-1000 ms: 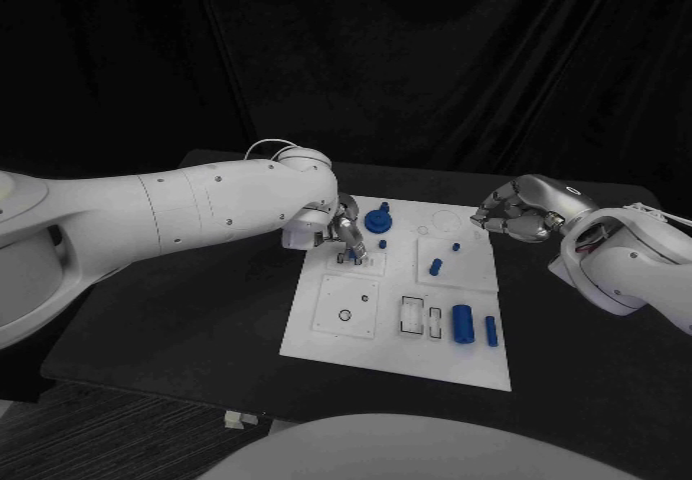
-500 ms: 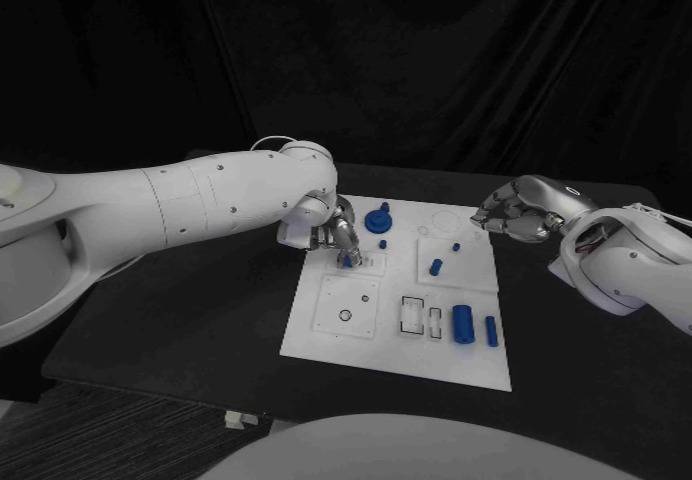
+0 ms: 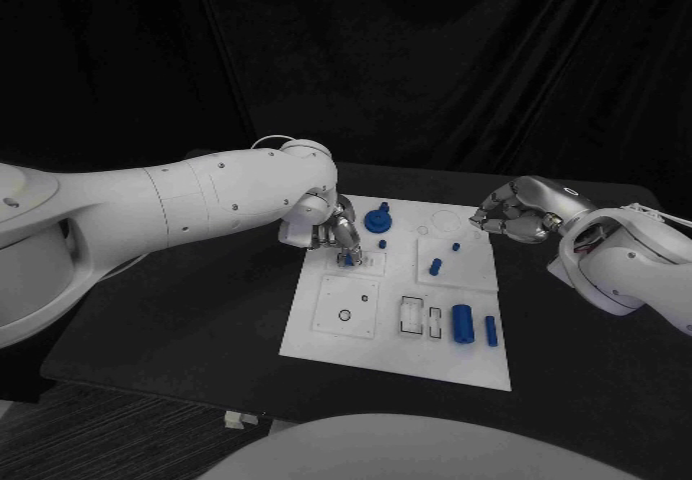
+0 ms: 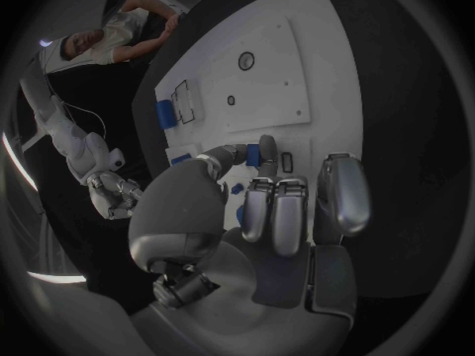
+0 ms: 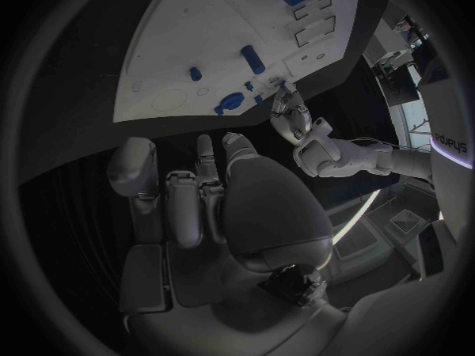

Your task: Assemble the parts on the task board

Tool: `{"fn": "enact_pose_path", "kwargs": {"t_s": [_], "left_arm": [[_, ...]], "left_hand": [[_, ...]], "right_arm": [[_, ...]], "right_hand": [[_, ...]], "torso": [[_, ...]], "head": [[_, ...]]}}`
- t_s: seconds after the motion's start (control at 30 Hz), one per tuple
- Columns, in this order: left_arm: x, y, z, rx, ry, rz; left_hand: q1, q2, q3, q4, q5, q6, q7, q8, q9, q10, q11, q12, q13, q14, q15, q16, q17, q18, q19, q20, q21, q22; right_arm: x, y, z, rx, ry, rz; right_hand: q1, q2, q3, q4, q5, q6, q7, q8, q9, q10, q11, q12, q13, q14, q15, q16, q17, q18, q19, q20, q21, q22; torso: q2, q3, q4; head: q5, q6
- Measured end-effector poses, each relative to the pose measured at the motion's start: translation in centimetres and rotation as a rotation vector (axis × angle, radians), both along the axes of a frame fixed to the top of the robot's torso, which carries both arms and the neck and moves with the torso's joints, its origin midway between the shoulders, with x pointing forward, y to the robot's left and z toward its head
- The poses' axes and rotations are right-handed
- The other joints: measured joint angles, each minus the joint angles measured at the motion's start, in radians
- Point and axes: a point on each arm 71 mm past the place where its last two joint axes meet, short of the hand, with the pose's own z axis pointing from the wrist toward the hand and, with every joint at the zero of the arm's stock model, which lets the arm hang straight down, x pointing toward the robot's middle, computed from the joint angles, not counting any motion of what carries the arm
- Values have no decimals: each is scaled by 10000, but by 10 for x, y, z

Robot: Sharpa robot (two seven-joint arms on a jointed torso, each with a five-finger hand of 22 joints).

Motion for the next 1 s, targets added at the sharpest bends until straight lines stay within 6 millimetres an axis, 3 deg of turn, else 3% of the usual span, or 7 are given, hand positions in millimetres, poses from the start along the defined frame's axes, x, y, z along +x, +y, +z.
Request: {"fn": "enact_pose_path", "kwargs": {"t_s": [1.0], "left_arm": [[11,-4,-1,63,-163,325]], "left_hand": [[-1,1,16,-17,-2,-116,103,-75,1,1,4,-1,0,0,1,-5,0,1,-2,2,-4,0]], "right_arm": [[-1,1,-2,-3,46,22]], "right_hand": [[0,0,0,0,0,0,0,0,0,0,0,0,0,0,0,-104,0,0,0,0,0,0]], "torso": [[1,-5,-3]], "head": [[33,0]]}}
